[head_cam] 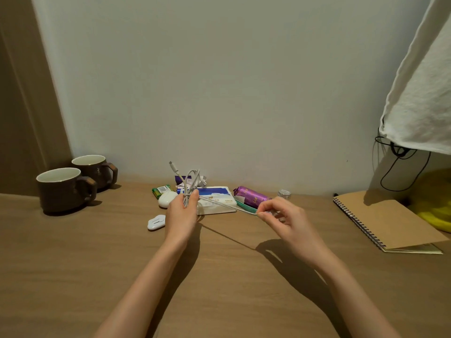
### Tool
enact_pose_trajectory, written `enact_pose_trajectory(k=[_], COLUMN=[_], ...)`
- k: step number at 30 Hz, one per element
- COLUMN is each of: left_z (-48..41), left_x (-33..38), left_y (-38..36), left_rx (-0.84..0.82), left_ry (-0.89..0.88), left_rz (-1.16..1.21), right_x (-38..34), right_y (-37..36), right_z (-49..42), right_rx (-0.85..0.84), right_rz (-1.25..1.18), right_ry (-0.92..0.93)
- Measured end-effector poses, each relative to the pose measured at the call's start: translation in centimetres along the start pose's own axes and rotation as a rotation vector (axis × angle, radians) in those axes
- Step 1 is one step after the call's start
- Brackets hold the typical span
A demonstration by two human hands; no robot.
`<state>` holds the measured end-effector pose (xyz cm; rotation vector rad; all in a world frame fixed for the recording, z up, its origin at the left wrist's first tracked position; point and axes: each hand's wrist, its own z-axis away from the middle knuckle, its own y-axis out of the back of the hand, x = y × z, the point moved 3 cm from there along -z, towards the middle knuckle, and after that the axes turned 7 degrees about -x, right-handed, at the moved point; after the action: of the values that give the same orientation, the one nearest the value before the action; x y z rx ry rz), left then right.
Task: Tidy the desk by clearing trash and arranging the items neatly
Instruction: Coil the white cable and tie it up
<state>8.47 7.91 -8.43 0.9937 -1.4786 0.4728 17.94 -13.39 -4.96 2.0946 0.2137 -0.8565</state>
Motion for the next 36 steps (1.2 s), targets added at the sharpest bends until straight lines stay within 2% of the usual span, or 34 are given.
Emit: enact_pose_trajectory(k=[3, 6, 11, 14, 16, 18, 21, 24, 27, 33, 36], left_z=[0.7, 1.4, 3.2, 4.7, 5.6, 6.2, 6.9, 6.8, 5.9, 3.7, 3.3], left_x=[0.7, 1.2, 2.7, 3.9, 4.4, 4.7, 5.7, 6.5, 6.1, 3.9, 3.1], left_y=[0.1, -0.2, -1.7, -2.3, -2.7, -3.3, -3.7, -3.6, -3.3, -2.9, -2.4], left_rx=[-0.003, -0.020, -0.313, -0.465, -0.544, -0.700, -0.907, -0.834, -0.654, -0.457, -0.340], left_ry=[-0.087, -0.256, -0.621, -0.799, -0.829, -0.759, -0.597, -0.550, -0.435, -0.243, -0.259], left_rz=[-0.218, -0.498, -0.708, -0.691, -0.659, -0.537, -0.194, 0.001, 0.081, -0.044, -0.184], right_x=[-1.5, -2.8, -4.3, -4.0, -3.1, -1.6, 0.7, 1.9, 2.5, 1.4, 0.0], right_y=[0.5, 0.6, 1.2, 2.8, 3.9, 4.7, 4.5, 3.1, 1.8, -0.3, -1.0], right_z=[0.0, 0.0, -0.6, -1.3, -1.8, -2.1, -2.1, -1.8, -1.6, -1.1, -0.7], right_rx=[-0.046, -0.033, 0.101, 0.166, 0.158, 0.122, 0.084, 0.031, 0.013, -0.062, -0.128], right_rz=[-0.057, -0.018, 0.151, 0.169, 0.087, -0.046, -0.156, -0.225, -0.125, 0.090, 0.256], right_ry=[0.098, 0.197, 0.300, 0.280, 0.202, 0.096, -0.046, -0.143, -0.187, -0.151, -0.029])
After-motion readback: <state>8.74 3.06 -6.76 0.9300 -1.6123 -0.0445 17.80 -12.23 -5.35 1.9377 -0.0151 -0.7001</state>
